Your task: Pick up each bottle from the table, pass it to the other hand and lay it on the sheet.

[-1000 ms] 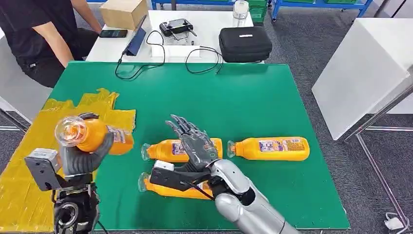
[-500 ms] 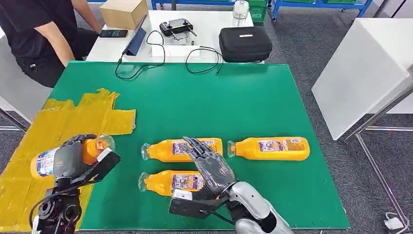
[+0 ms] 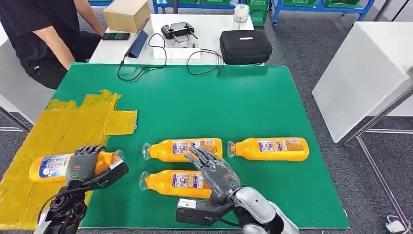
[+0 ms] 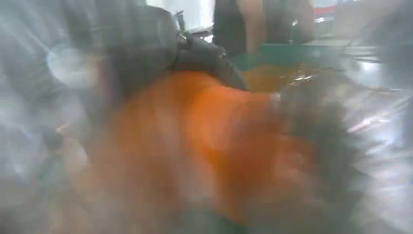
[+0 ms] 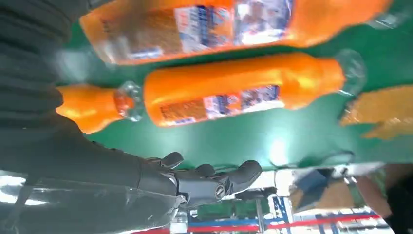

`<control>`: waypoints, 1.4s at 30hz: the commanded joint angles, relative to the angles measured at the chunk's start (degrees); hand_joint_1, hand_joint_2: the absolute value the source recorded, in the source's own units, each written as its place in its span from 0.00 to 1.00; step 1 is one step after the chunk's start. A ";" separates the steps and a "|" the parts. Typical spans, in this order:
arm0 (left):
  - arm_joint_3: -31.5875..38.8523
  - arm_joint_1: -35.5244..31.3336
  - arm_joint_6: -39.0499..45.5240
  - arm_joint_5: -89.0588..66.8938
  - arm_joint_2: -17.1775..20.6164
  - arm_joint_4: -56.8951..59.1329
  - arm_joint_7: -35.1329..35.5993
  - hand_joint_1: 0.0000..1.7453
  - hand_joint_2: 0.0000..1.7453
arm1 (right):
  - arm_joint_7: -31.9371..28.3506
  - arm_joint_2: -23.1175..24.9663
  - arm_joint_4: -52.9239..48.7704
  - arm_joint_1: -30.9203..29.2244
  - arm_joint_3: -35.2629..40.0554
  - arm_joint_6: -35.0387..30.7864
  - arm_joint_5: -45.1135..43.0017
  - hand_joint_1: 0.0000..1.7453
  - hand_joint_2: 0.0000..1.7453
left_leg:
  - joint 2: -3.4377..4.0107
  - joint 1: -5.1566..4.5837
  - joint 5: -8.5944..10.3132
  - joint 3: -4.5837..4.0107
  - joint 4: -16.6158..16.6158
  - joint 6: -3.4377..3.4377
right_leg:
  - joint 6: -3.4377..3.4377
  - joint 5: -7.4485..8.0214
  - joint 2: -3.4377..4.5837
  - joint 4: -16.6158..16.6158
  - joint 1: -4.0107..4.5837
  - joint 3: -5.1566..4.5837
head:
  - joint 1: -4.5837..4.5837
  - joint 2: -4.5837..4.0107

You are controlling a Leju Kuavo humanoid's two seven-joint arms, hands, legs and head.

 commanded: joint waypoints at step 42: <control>-1.51 7.01 -15.18 44.32 -9.74 -31.33 -17.59 0.00 0.00 | 2.47 14.89 42.31 -7.05 0.33 1.74 8.57 1.00 1.00 | 0.07 0.04 0.43 -0.63 -0.03 0.23 | 0.02 0.44 -0.15 -0.05 0.04 -0.33 | -0.02 0.00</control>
